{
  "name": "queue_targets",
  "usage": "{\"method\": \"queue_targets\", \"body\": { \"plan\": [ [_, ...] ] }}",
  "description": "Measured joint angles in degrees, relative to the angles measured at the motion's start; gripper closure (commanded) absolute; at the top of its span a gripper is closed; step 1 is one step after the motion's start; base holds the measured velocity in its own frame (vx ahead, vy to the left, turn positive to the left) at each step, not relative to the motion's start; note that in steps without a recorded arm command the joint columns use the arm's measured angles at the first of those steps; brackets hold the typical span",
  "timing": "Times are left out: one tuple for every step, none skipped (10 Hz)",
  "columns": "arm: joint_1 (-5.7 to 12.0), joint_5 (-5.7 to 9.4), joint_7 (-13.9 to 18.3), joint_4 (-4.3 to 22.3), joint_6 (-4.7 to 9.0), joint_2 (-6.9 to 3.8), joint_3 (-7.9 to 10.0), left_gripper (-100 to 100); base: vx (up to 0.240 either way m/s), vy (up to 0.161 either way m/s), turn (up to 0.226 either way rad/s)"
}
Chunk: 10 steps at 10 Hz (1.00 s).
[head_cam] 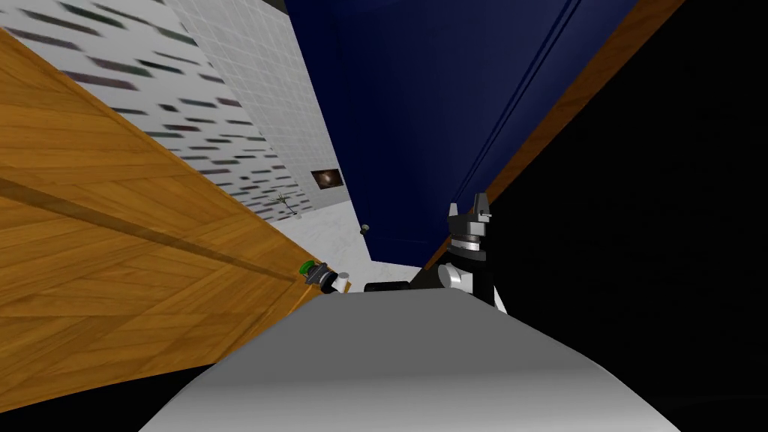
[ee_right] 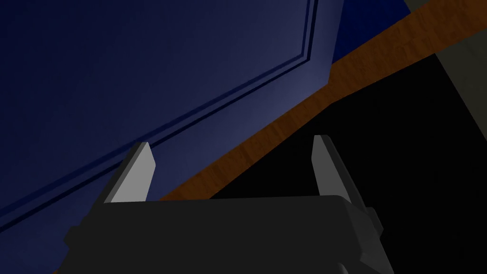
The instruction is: Push the door open
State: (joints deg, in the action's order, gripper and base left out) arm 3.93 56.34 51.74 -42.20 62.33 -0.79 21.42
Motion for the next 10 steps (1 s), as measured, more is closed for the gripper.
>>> {"method": "queue_targets", "body": {
  "plan": [
    [-0.59,0.4,-0.9,-1.8,0.23,0.29,0.47,100,0.042,0.125,-0.114],
    [-0.5,1.01,-1.5,-2.1,0.85,0.21,1.15,100,0.021,0.12,-0.15],
    [0.26,1.55,-1.3,-0.6,2.13,-0.25,1.82,100,0.045,0.163,-0.205],
    [0.35,2.46,-1.6,-0.5,3.14,0.05,2.79,100,0.066,0.197,-0.195],
    [1.35,3.48,-1.7,1.2,4.63,-0.02,3.95,100,0.04,0.127,-0.072],
    [1.74,3.95,-1.7,1.7,5.47,-0.19,4.52,100,0.013,0.044,0.002],
    [1.12,4.12,-2.4,-0.1,5.16,0.03,4.71,100,0.027,0.09,-0.149],
    [1.39,5.01,-2.8,0.2,5.72,0.24,5.74,100,0.031,0.128,-0.17],
    [1.42,5.86,-3.3,0.1,6.42,0.92,6.66,100,0.026,0.13,-0.127],
    [1.7,6.57,-4.0,0.0,7.26,1.74,7.48,100,0.001,0.141,-0.119]
  ]
}}
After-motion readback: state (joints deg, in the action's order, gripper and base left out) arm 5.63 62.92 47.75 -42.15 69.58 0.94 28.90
